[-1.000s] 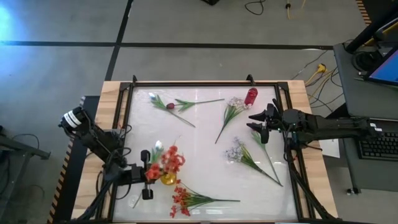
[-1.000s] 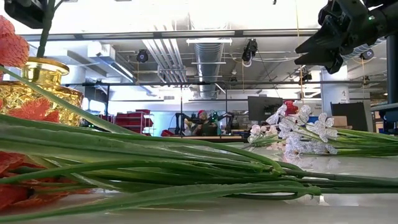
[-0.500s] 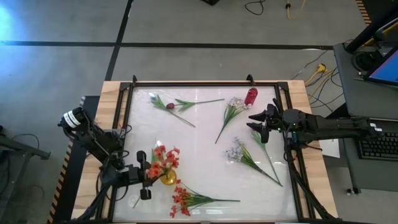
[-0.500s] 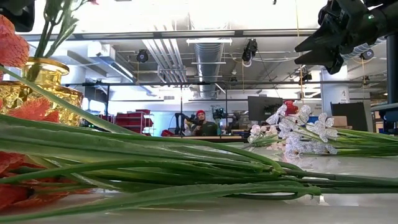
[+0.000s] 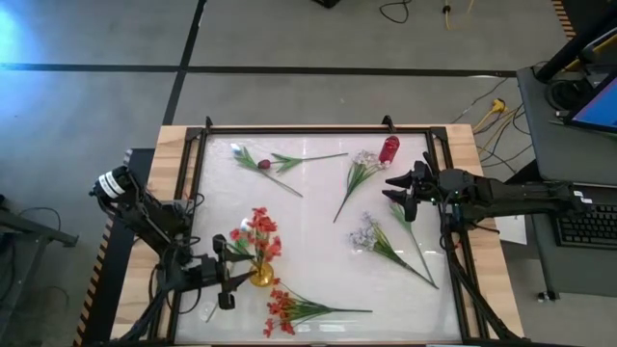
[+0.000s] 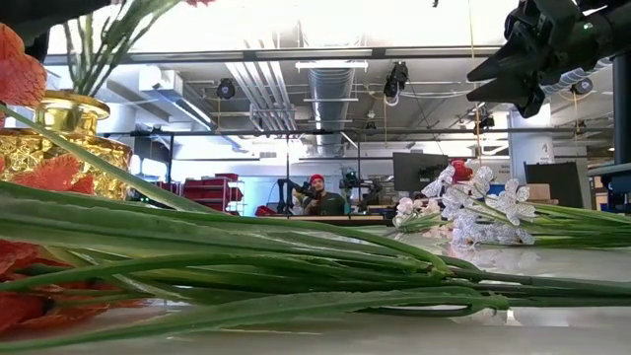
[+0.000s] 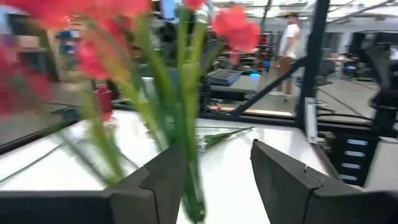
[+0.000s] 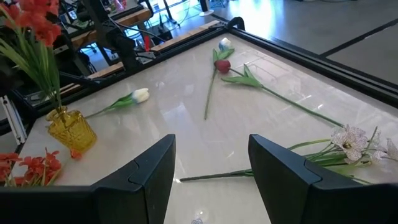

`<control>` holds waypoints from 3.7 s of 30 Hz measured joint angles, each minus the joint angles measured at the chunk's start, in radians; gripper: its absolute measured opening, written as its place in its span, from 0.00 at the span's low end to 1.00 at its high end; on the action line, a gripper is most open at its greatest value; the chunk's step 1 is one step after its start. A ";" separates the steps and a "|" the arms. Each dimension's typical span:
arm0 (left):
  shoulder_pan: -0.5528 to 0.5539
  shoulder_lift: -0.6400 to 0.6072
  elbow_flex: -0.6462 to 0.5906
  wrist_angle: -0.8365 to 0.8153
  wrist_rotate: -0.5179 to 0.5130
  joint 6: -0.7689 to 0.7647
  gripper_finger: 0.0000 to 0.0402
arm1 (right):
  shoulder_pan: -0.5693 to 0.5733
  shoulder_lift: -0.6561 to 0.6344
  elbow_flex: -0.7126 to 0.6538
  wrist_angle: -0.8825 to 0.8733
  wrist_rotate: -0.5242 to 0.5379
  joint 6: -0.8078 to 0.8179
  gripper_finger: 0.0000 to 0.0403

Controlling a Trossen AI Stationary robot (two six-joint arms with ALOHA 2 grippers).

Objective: Sort flowers into vase by color
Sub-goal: Put the bottom white flowers into the red vase

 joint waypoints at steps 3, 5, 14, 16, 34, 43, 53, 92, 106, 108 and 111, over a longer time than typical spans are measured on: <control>-0.016 0.000 0.000 0.000 -0.051 0.000 0.46 | 0.000 0.000 0.000 0.000 0.000 0.000 0.48; -0.026 0.000 0.000 0.000 -0.063 -0.003 0.48 | 0.000 0.000 0.000 0.000 0.000 0.000 0.48; -0.067 0.000 0.000 0.001 -0.133 -0.085 0.54 | 0.000 0.000 0.000 0.000 0.000 0.034 0.48; -0.084 -0.003 0.000 0.002 -0.167 -0.102 0.55 | 0.000 0.000 0.000 0.000 0.000 0.035 0.48; -0.127 -0.024 0.126 0.048 -0.246 0.030 0.55 | 0.000 0.032 0.002 0.017 -0.132 0.148 0.48; -0.135 -0.039 0.269 0.051 -0.278 0.293 0.52 | 0.041 0.192 0.107 -0.048 -0.211 0.192 0.48; -0.063 -0.040 0.283 0.046 -0.225 0.301 0.37 | 0.063 0.409 0.353 -0.443 -0.202 0.189 0.48; -0.034 -0.174 0.864 -2.276 0.733 -1.172 0.00 | 0.118 0.462 0.437 -0.576 -0.202 0.228 0.48; -0.046 -0.191 0.769 -2.589 0.834 -1.593 0.00 | 0.118 0.570 0.435 -0.578 -0.169 0.287 0.48; -0.045 -0.208 0.723 -2.554 0.833 -1.614 0.00 | 0.118 0.583 0.435 -0.578 -0.171 0.288 0.48; -0.045 -0.242 0.655 -2.493 0.833 -1.628 0.00 | 0.123 0.597 0.435 -0.581 -0.174 0.298 0.48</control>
